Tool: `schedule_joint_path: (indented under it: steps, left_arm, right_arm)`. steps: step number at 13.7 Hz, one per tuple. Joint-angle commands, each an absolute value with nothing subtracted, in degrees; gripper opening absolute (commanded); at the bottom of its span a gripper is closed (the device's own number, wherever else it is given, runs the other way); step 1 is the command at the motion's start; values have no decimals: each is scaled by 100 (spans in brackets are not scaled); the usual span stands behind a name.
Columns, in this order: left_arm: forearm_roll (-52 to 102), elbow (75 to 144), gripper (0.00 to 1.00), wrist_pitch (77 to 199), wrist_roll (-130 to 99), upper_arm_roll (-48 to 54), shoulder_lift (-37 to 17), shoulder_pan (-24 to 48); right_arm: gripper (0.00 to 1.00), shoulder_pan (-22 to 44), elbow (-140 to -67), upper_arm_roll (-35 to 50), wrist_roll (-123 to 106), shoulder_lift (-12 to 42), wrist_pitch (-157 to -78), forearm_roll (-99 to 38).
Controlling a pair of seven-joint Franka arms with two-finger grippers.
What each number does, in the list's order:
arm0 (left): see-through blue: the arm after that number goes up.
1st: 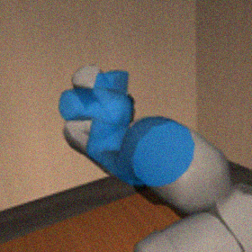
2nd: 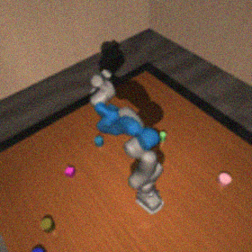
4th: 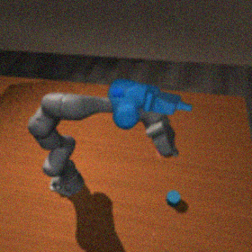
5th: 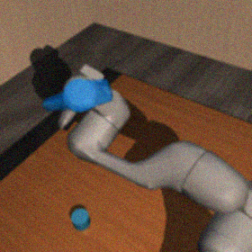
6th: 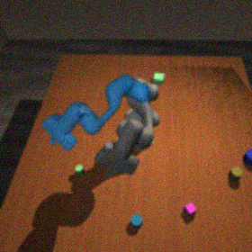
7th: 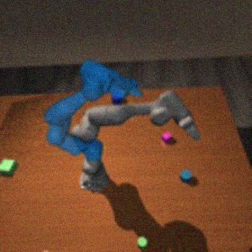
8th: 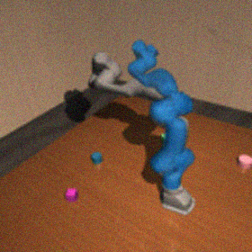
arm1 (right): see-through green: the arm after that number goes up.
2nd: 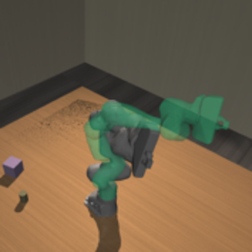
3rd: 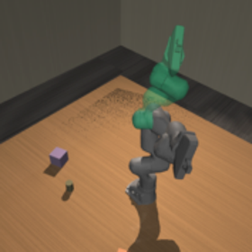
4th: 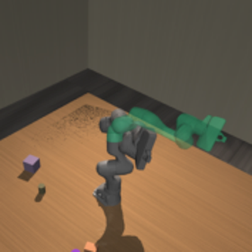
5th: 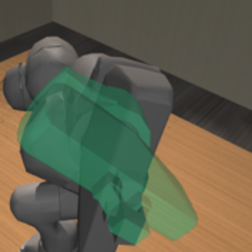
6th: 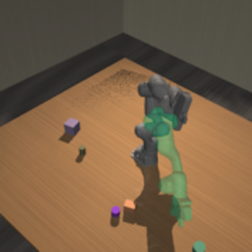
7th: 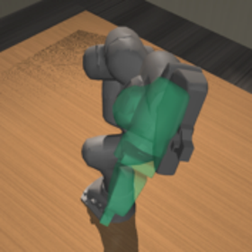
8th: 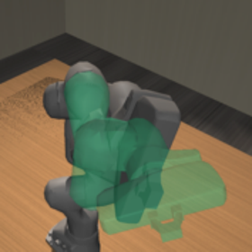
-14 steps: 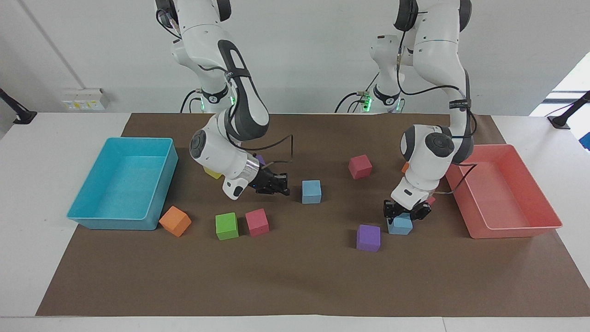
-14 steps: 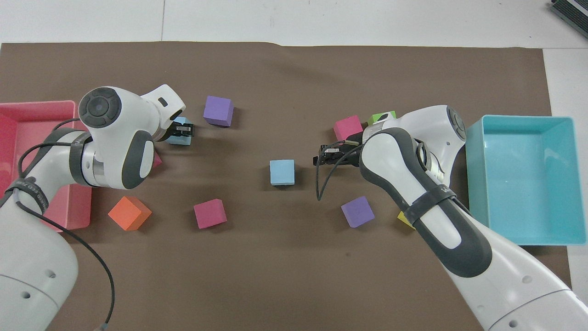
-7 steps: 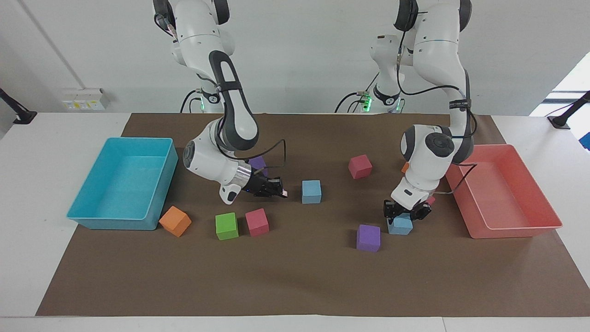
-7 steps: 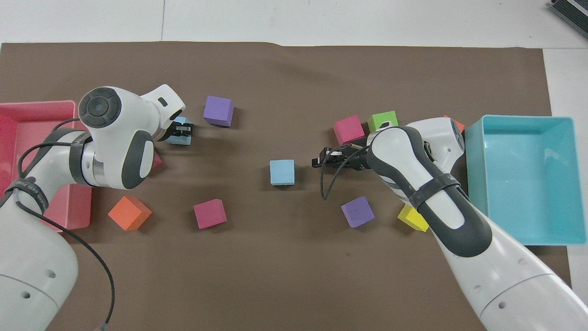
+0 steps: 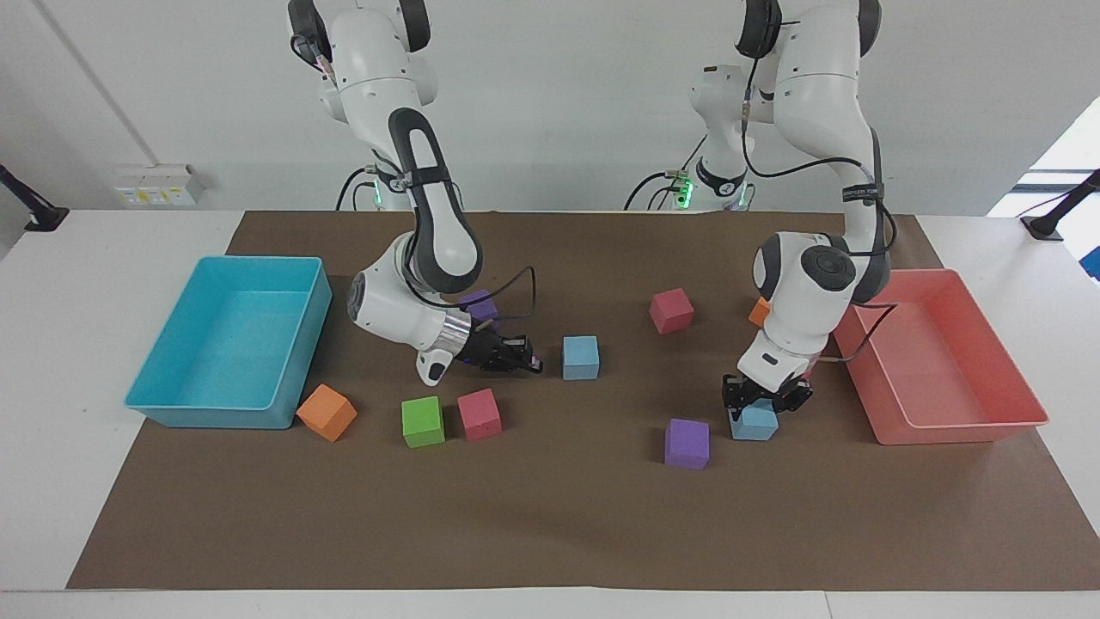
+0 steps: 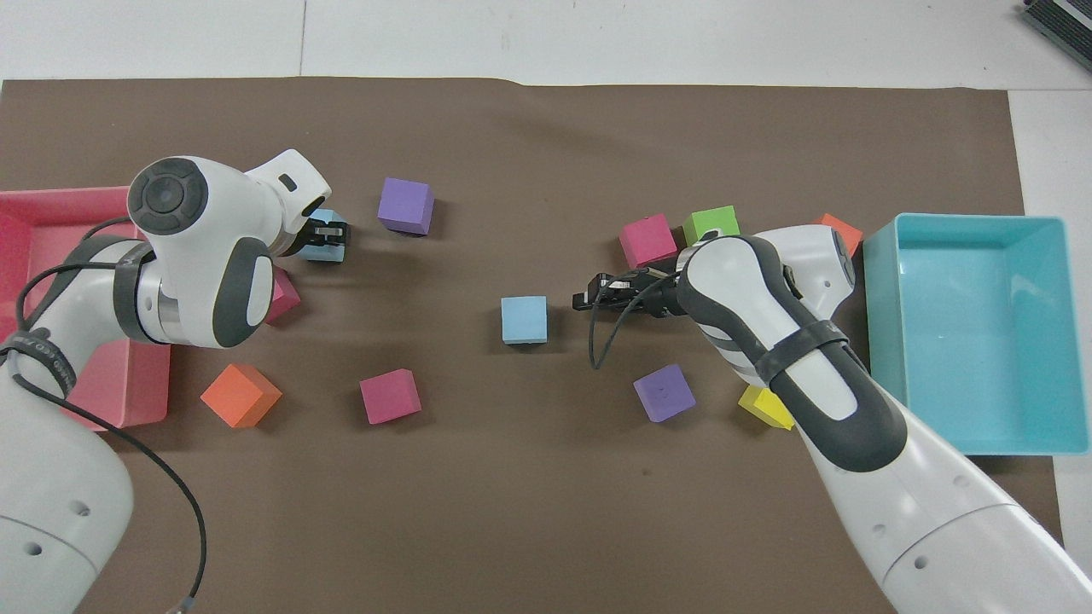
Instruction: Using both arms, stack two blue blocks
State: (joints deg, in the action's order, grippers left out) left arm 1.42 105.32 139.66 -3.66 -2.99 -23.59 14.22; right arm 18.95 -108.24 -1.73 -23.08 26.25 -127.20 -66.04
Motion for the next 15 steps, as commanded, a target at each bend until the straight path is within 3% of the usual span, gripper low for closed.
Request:
schedule_joint_path:
  steps: [1, 10, 15]
  left_arm:
    - [176, 10626, 0, 13852, -387, -308, -2049, 1389]
    - [158, 10485, 0, 12841, -509, -316, -1380, 1494]
    - [-193, 10450, 0, 12665, -1010, -299, -1354, 2047]
  right_arm:
    - [0, 1907, -10898, -141, -2549, 2610, -12850, -6794]
    - [0, 1907, -10898, -141, -2558, 2610, -12920, -6794]
    - [0, 1907, -10898, -141, -2549, 2610, -12929, -6794]
